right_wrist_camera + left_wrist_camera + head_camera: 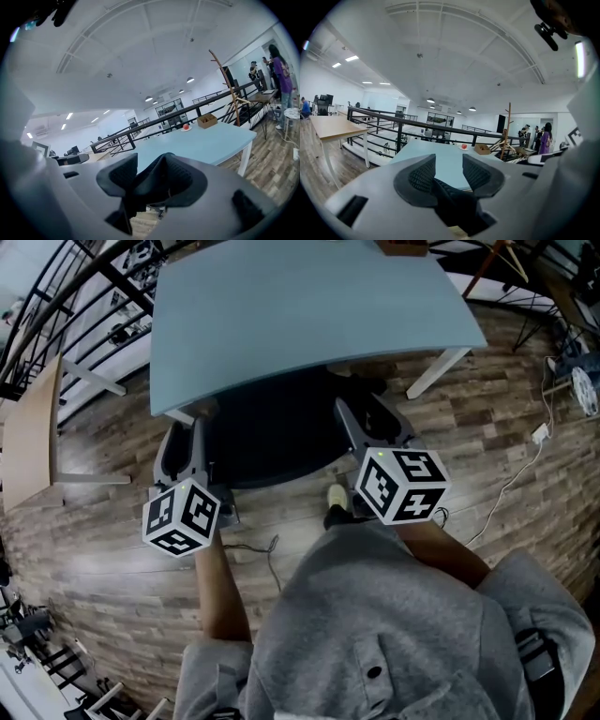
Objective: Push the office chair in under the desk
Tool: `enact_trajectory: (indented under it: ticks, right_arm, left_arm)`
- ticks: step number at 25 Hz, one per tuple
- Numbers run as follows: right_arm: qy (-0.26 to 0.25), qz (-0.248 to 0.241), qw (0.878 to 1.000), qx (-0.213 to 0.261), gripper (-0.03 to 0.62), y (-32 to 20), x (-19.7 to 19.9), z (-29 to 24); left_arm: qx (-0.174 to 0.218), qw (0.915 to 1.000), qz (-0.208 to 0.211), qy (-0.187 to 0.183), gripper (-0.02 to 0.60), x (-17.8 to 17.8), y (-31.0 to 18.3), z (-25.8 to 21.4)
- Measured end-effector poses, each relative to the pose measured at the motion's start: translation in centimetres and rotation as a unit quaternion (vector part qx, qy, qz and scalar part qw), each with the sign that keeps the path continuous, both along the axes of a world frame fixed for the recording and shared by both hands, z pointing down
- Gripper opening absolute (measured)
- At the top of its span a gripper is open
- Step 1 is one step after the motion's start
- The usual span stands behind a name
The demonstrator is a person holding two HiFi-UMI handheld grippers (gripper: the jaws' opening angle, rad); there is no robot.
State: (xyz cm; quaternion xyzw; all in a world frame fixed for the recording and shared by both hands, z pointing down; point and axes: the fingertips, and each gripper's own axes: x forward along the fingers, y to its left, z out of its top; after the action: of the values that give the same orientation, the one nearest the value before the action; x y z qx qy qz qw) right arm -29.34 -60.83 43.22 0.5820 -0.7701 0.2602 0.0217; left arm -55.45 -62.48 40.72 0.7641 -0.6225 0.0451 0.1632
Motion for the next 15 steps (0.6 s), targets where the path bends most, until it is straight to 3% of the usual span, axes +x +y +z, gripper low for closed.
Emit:
enact_trajectory:
  ticks: [15]
  right_arm:
    - [-0.017, -0.003, 1.0, 0.014, 0.192, -3.3, -1.3, -0.1]
  left_arm:
    - [0.009, 0.9998, -0.015, 0.005, 0.16, -1.6, -2.9, -0.1]
